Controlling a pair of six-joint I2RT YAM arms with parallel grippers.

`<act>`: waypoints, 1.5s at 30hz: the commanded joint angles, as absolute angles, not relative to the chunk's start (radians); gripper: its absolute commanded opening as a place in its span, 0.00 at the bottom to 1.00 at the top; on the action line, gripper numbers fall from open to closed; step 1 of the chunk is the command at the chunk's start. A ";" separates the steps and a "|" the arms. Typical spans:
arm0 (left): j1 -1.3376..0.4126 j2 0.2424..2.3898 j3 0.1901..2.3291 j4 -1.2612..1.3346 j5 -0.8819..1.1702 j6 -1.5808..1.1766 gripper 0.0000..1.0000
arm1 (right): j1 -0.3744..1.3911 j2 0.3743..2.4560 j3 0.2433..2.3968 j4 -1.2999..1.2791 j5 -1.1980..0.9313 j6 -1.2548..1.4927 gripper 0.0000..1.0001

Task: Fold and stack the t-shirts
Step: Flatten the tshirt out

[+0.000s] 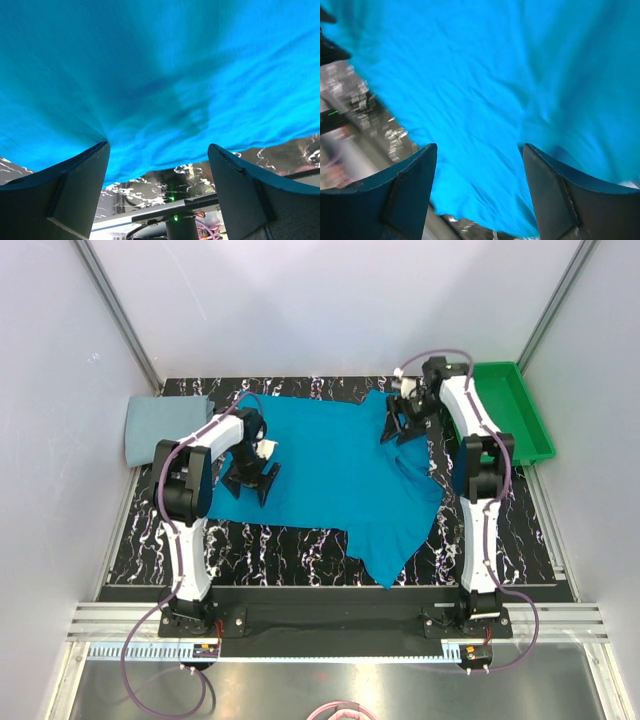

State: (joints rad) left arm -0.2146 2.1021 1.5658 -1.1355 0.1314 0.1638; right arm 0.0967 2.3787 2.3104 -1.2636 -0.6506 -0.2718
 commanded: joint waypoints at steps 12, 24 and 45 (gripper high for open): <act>-0.212 1.974 1.490 -1.134 0.152 0.184 0.85 | 0.006 2.600 2.454 -1.286 -0.910 -0.195 0.76; -0.253 1.980 1.490 -1.135 0.140 0.187 0.85 | -0.046 2.709 2.490 -1.263 -0.832 -0.157 0.77; -0.299 2.025 1.454 -1.092 0.115 0.166 0.84 | -0.071 2.867 2.781 -1.052 -0.454 -0.051 0.82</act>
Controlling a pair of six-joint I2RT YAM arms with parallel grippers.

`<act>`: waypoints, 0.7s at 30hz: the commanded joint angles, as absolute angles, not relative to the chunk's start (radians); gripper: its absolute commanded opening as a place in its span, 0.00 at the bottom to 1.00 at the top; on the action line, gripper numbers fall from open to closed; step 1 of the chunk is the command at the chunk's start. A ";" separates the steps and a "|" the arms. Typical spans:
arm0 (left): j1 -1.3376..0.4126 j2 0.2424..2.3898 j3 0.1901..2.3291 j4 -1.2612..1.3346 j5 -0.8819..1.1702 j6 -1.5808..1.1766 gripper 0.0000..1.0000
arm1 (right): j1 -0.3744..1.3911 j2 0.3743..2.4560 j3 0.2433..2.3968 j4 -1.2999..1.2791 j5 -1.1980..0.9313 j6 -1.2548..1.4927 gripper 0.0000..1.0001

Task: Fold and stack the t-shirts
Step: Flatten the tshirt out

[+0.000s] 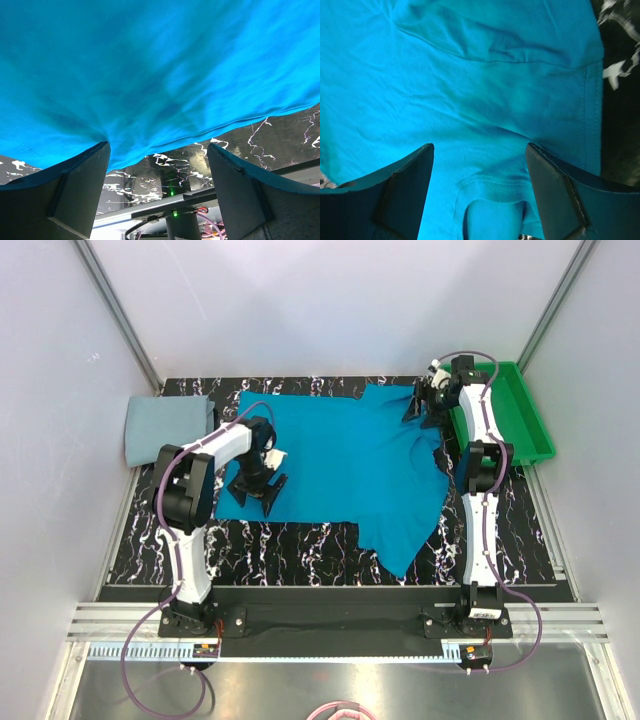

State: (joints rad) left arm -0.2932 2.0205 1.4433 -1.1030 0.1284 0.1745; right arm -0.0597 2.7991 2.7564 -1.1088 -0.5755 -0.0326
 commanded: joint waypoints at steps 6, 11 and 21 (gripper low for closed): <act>-0.298 2.088 1.557 -1.095 0.101 0.166 0.84 | -0.071 2.827 2.764 -1.028 -0.423 -0.074 0.83; -0.299 2.074 1.640 -1.095 0.071 0.176 0.83 | -0.074 2.684 2.709 -1.055 -0.485 -0.081 0.85; -0.272 1.812 1.671 -0.968 -0.049 0.239 0.92 | -0.072 1.973 1.953 -0.732 -0.415 -0.452 0.86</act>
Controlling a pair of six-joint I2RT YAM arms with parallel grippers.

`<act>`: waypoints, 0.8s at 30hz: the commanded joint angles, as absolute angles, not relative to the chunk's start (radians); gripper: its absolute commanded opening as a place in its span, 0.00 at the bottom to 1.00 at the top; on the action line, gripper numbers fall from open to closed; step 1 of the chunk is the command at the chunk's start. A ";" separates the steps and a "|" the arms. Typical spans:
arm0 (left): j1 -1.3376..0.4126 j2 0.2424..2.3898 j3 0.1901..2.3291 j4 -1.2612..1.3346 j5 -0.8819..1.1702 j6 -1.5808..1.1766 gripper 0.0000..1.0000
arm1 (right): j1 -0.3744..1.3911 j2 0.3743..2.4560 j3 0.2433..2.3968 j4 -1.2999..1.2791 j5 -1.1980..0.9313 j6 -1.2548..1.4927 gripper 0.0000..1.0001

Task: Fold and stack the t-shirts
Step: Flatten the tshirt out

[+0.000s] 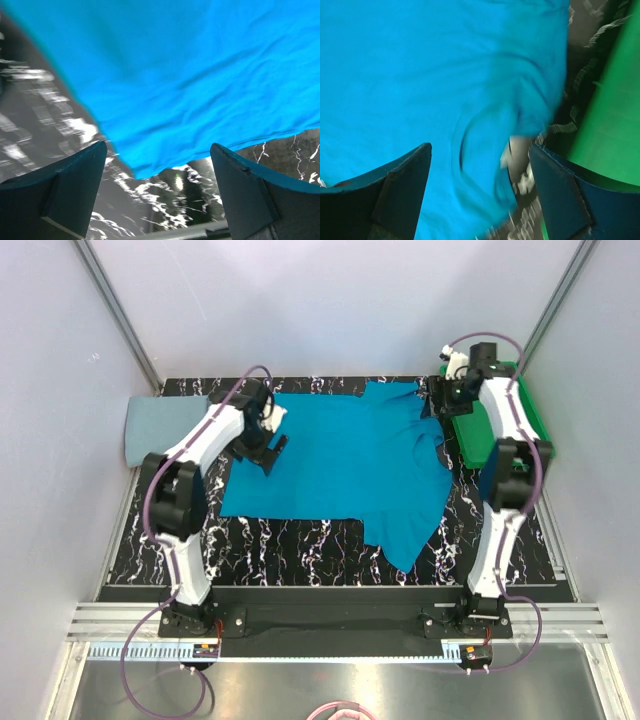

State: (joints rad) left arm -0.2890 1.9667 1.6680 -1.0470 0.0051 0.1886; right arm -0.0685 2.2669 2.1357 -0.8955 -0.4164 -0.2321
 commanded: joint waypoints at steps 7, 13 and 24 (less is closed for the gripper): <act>-0.276 1.583 1.326 -0.725 -0.127 0.519 0.94 | 0.047 1.604 1.528 -0.994 -0.474 -0.869 0.79; -0.272 1.485 1.152 -0.672 -0.138 0.649 0.99 | 0.165 1.392 1.197 -1.028 -0.400 -1.040 0.75; -0.268 1.465 1.069 -0.592 -0.250 0.670 0.90 | 0.380 1.097 0.882 -1.097 -0.354 -1.196 0.69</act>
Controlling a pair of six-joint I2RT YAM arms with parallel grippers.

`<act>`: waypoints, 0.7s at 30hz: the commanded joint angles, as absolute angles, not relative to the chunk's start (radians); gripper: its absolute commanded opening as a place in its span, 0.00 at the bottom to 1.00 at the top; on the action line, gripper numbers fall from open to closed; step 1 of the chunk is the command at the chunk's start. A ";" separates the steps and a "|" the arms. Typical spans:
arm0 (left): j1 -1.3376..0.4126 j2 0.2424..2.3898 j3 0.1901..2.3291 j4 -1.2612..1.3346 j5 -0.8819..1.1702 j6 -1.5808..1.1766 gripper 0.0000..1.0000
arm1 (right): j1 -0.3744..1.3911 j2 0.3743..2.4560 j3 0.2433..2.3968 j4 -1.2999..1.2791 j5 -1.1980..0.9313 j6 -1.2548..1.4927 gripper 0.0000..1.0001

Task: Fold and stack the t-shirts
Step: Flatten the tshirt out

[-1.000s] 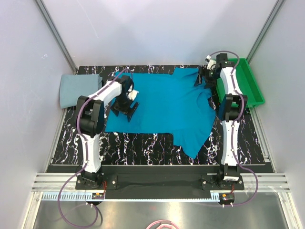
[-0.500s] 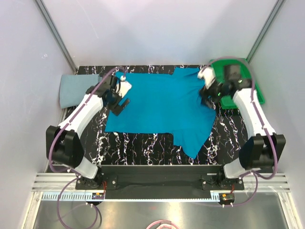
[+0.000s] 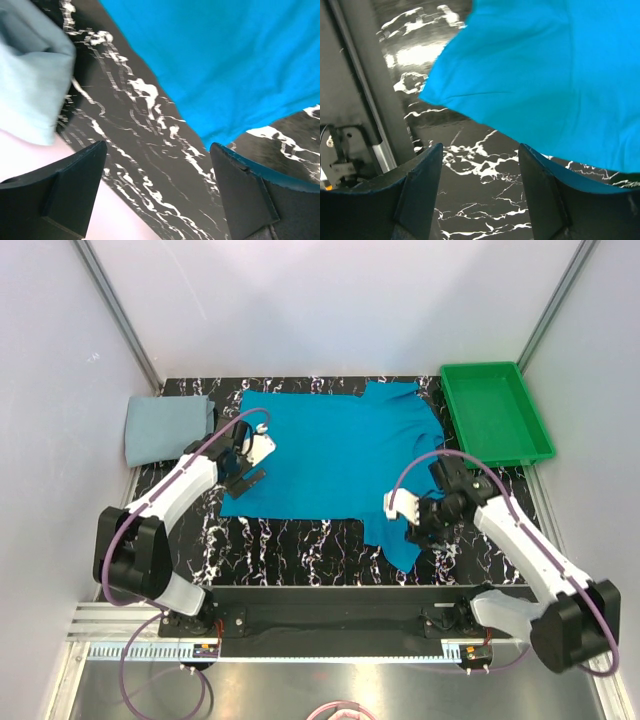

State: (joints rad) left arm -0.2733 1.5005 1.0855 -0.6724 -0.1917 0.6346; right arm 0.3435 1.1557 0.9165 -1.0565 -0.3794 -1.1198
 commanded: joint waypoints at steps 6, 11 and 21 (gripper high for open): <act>-0.268 1.491 1.080 -0.590 -0.301 0.674 0.89 | 0.440 1.045 0.810 -1.092 -0.341 -1.215 0.69; -0.268 1.502 1.129 -0.621 -0.295 0.640 0.89 | 0.468 1.091 0.813 -1.037 -0.365 -1.160 0.67; -0.268 1.571 1.132 -0.634 -0.307 0.597 0.87 | 0.617 1.230 0.761 -0.882 -0.377 -1.100 0.66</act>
State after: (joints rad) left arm -0.2733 1.5520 1.0996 -0.6384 -0.2752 0.6159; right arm 0.5842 1.2057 0.7662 -0.9485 -0.3599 -1.1294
